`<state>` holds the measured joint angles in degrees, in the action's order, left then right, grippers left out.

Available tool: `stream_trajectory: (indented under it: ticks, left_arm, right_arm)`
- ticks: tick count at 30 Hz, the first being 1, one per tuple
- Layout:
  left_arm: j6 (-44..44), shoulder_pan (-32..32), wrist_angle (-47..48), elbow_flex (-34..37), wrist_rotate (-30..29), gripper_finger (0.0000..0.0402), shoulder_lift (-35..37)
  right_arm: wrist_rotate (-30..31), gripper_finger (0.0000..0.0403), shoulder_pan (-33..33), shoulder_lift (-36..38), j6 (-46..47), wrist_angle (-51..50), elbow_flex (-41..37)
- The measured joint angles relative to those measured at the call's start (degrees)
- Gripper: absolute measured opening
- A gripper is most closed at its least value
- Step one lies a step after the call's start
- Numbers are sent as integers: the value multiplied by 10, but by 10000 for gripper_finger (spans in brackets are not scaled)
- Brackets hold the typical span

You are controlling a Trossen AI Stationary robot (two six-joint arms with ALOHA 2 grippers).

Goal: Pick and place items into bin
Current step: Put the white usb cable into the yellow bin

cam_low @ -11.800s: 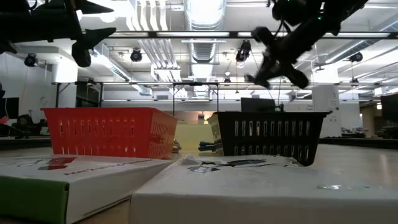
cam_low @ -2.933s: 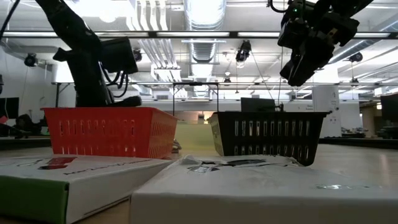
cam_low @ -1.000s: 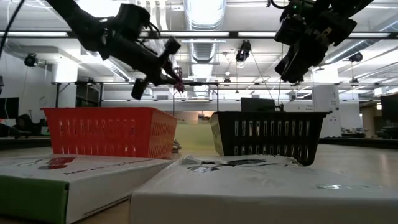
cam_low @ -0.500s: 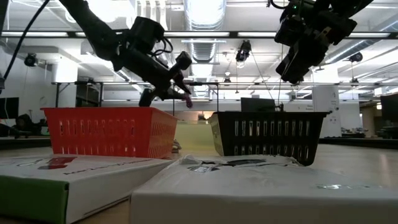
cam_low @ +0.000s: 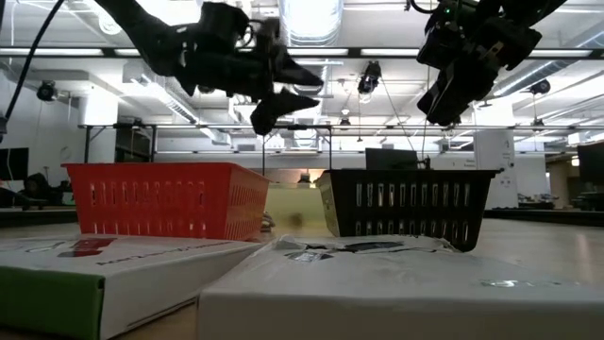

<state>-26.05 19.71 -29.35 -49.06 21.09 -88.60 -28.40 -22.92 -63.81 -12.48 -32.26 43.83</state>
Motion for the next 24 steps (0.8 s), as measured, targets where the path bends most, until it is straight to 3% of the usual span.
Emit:
stream_trajectory:
  ticks: [2, 17, 24]
  left_arm:
    - [33, -9, 36, -4, 29, 168, 0]
    - [304, -38, 386, -33, 22, 168, 1]
    - [399, -37, 451, -31, -76, 168, 1]
  right_arm:
    - [0, 63, 0, 0, 0, 0, 0]
    - [0, 63, 0, 0, 19, -3, 0]
    - [0, 63, 0, 0, 39, -1, 0]
